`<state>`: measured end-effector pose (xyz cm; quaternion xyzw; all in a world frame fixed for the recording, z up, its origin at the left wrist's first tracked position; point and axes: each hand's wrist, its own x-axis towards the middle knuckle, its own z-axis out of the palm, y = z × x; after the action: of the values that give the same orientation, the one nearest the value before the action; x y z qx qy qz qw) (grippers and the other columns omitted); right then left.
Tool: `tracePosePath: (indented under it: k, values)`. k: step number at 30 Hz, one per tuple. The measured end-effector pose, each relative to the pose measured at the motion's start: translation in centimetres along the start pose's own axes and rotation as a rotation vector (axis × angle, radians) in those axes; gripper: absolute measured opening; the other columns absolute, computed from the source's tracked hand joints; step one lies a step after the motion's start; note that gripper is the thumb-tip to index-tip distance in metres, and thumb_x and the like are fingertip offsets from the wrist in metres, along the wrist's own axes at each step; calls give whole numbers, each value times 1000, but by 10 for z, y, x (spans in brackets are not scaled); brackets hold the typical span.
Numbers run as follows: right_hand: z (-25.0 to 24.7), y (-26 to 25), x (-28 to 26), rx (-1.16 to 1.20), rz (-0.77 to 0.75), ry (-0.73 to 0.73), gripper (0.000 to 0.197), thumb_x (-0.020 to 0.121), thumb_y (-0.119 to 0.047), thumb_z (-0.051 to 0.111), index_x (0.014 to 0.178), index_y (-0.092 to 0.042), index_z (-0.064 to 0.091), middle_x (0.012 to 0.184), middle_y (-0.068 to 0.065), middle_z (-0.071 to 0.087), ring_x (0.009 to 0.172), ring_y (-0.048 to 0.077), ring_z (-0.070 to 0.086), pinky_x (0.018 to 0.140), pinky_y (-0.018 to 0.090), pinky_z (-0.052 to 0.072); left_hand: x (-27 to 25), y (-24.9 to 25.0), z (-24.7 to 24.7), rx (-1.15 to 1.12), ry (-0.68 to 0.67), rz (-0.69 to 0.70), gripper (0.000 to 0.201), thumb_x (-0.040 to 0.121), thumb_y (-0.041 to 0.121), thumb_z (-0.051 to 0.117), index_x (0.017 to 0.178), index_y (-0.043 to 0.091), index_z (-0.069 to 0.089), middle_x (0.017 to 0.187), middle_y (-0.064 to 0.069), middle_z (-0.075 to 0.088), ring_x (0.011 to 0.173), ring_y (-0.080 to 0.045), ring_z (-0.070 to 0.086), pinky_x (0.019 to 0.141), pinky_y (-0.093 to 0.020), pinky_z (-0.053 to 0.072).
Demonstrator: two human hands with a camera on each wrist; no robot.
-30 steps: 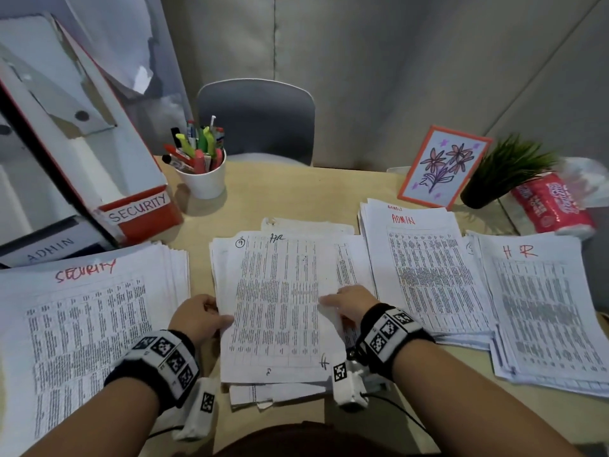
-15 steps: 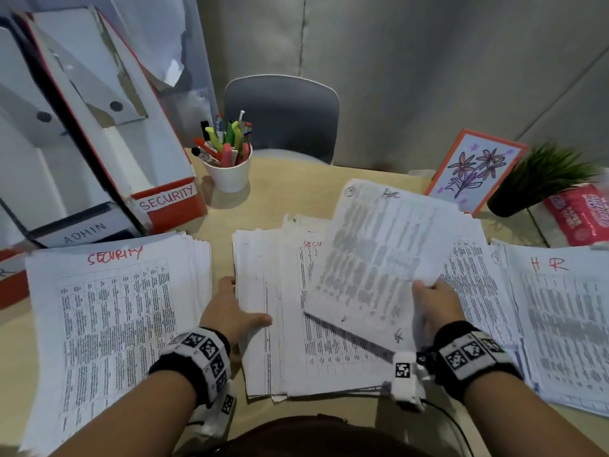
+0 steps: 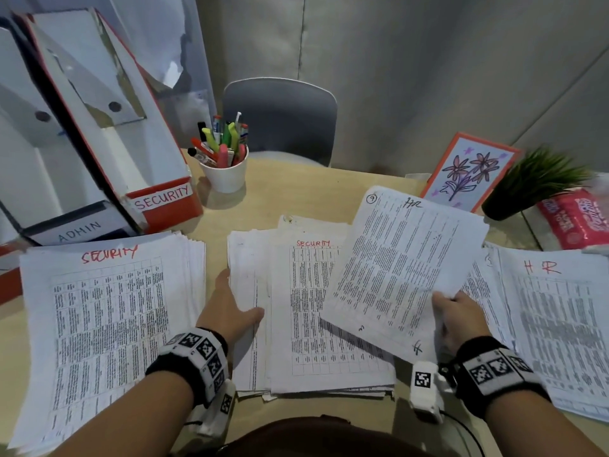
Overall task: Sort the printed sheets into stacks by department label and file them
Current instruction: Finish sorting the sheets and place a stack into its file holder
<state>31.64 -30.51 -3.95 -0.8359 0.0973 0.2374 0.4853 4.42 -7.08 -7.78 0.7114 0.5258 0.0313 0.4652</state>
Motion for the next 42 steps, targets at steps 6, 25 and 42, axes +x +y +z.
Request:
tracePosePath:
  k: [6, 25, 42]
  values:
    - [6, 5, -2, -57, -6, -77, 13, 91, -13, 57, 80, -12, 61, 83, 17, 66, 77, 31, 63, 82, 48, 52, -11, 18, 15, 205, -1, -54, 141, 47, 80, 71, 146, 34, -19, 150, -13, 18, 127, -32, 46, 98, -44, 43]
    - [71, 17, -17, -217, -84, -483, 12, 84, -8, 59, 89, -13, 69, 93, 9, 72, 93, 29, 67, 90, 46, 53, 7, -9, -29, -201, -93, -94, 48, 87, -6, 49, 120, 28, 42, 98, -3, 70, 82, -26, 69, 70, -38, 55]
    - [88, 12, -50, -263, -244, -571, 21, 82, 4, 60, 89, -13, 69, 82, 5, 68, 75, 17, 62, 62, 21, 49, 0, 0, -19, -310, -218, -80, 29, 78, -22, 58, 104, -11, 64, 87, -8, 72, 95, -30, 68, 75, -26, 54]
